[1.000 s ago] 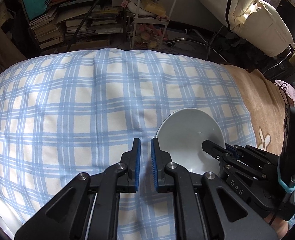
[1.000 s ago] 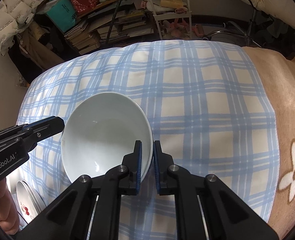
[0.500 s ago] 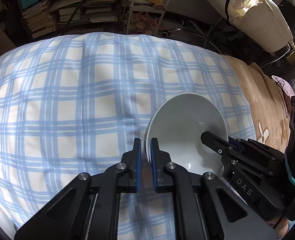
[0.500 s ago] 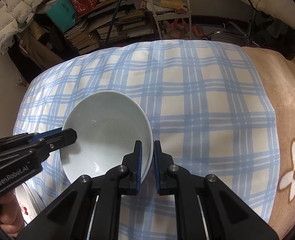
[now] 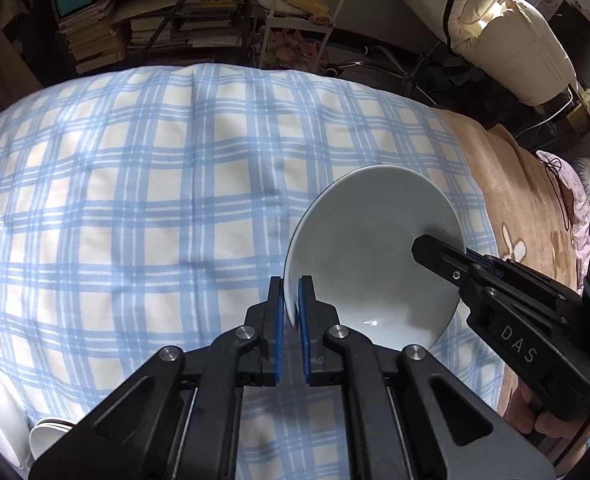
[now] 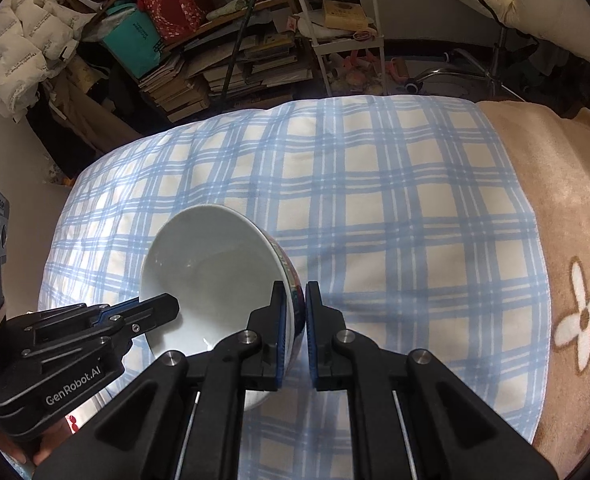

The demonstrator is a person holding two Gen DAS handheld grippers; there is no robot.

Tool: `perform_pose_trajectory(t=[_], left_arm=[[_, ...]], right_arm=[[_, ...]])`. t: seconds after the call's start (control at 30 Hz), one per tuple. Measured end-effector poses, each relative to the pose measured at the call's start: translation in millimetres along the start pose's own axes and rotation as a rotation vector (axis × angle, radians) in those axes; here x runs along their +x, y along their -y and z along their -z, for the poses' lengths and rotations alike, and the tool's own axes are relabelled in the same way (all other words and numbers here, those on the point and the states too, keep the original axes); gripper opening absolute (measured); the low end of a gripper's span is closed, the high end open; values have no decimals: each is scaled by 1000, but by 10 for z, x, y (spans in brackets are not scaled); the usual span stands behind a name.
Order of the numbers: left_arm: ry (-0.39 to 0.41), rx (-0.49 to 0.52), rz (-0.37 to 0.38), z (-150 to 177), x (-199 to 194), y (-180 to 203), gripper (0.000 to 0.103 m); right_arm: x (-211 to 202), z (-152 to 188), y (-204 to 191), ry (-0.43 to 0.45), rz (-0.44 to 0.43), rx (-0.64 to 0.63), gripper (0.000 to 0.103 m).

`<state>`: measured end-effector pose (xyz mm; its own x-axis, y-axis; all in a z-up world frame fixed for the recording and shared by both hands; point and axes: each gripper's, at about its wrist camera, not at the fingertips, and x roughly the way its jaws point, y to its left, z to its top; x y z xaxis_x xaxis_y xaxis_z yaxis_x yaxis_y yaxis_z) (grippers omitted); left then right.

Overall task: Organize plates and bowls
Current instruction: 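Lift the white bowl with both grippers and carry it over the nested bowls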

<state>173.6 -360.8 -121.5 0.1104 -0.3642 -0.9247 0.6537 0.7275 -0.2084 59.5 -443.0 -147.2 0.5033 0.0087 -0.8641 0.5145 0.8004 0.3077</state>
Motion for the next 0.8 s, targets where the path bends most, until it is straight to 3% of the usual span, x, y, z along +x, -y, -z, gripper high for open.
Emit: perform_pose_trajectory(t=[0.33, 0.8], left_arm=[[100, -40, -37, 216, -813, -332, 7], [170, -142, -114, 856, -1608, -1272, 7]], right_arm=[[-398, 141, -666, 48, -18, -84, 11], [-531, 499, -1898, 60, -98, -225, 11]])
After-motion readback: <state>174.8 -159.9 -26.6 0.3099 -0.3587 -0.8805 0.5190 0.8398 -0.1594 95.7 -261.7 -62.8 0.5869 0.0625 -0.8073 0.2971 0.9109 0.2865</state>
